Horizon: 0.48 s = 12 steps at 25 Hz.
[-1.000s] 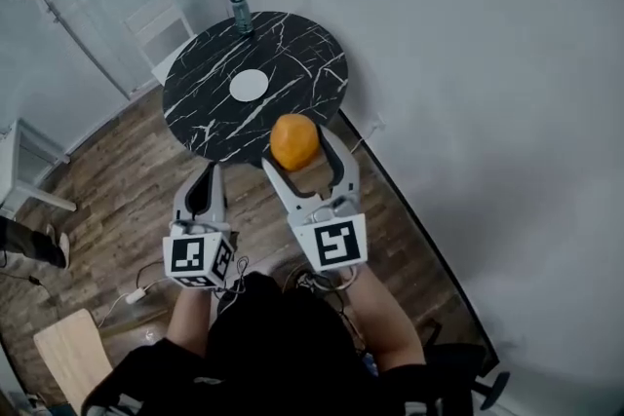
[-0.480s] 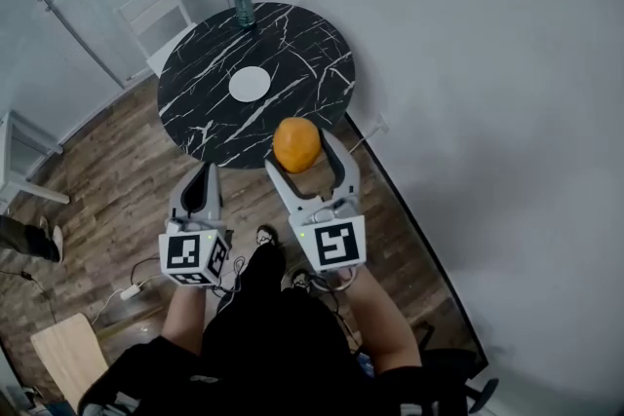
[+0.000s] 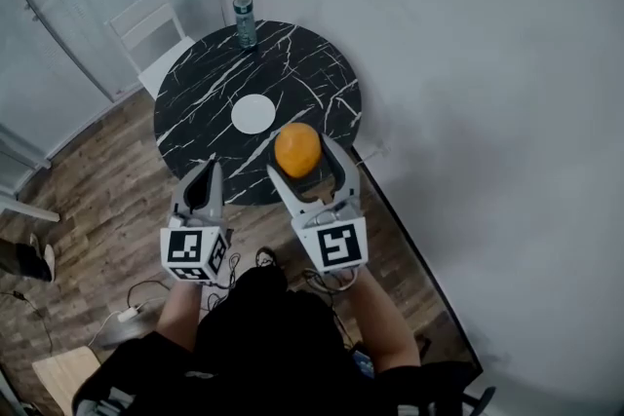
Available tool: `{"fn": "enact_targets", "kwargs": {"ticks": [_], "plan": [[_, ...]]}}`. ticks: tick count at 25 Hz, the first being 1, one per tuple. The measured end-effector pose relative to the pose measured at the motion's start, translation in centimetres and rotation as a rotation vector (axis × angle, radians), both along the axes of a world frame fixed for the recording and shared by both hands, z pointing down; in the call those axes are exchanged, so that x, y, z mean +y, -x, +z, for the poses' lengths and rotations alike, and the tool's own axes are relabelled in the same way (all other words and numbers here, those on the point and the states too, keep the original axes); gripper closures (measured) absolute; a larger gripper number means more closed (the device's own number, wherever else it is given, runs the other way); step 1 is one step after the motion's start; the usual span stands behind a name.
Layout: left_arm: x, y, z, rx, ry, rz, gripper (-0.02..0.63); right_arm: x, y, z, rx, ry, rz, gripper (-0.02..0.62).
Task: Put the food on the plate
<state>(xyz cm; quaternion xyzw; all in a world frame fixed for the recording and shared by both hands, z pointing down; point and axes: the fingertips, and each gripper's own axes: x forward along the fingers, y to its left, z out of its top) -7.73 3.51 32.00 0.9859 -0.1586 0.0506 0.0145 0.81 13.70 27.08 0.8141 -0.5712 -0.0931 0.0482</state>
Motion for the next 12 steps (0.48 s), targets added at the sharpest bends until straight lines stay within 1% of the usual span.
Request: {"fn": "enact_targets", "kwargs": {"ticks": [4, 7, 12], "plan": [[-2.4, -1.1, -0.2, 0.002, 0.000, 0.028, 0.607, -2.2, -1.0, 0.2, 0.011, 0.034, 0.008, 0.255], [-4.1, -1.9, 0.4, -0.011, 0.009, 0.037, 0.606, -3.6, -1.7, 0.4, 0.020, 0.047, 0.009, 0.255], [-5.3, -3.2, 1.8, -0.045, 0.023, 0.061, 0.606, -5.3, -2.8, 1.4, 0.057, 0.105, -0.030, 0.255]]}}
